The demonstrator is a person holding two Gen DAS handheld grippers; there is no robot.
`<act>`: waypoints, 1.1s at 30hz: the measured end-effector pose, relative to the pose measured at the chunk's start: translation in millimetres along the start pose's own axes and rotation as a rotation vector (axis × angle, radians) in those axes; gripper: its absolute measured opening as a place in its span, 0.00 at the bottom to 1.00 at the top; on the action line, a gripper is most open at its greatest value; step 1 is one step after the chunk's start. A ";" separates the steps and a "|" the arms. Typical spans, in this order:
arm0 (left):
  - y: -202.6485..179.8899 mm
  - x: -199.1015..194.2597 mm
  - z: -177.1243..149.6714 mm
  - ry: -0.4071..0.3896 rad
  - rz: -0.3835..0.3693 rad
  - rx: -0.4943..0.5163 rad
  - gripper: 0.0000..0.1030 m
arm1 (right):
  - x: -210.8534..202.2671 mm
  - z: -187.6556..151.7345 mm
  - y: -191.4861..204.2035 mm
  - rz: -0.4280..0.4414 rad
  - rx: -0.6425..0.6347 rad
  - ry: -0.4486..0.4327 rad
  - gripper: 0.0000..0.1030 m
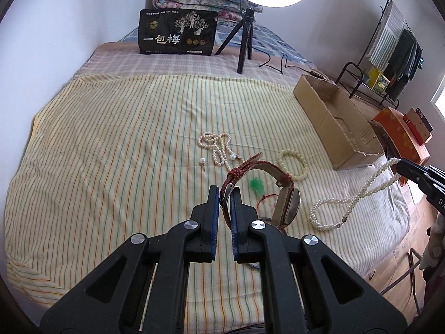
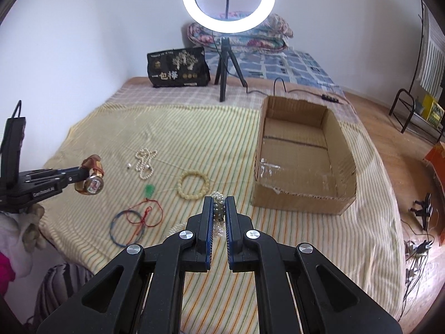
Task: Organize jewelry
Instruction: 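Carry the watch with the left tool into the box while the right tool carries and drops the necklace there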
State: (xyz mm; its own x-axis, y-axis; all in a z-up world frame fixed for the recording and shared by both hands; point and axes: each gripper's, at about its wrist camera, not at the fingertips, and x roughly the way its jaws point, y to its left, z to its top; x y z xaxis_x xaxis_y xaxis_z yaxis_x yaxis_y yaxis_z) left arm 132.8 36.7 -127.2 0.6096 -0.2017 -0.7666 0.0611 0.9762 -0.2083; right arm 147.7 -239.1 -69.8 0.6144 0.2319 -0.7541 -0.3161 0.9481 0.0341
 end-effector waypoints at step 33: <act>-157.1 32.4 89.1 -0.063 -0.186 0.176 0.05 | -69.3 86.9 -75.3 -0.184 -0.054 -0.258 0.06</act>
State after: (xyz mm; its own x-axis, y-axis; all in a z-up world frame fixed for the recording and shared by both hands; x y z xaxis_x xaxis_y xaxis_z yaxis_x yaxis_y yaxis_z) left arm 213.5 -116.1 -65.1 0.6224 -0.3794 -0.6846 0.3101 0.9226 -0.2294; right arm 191.7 -307.6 36.8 0.8255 0.1114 -0.5533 -0.2160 0.9681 -0.1272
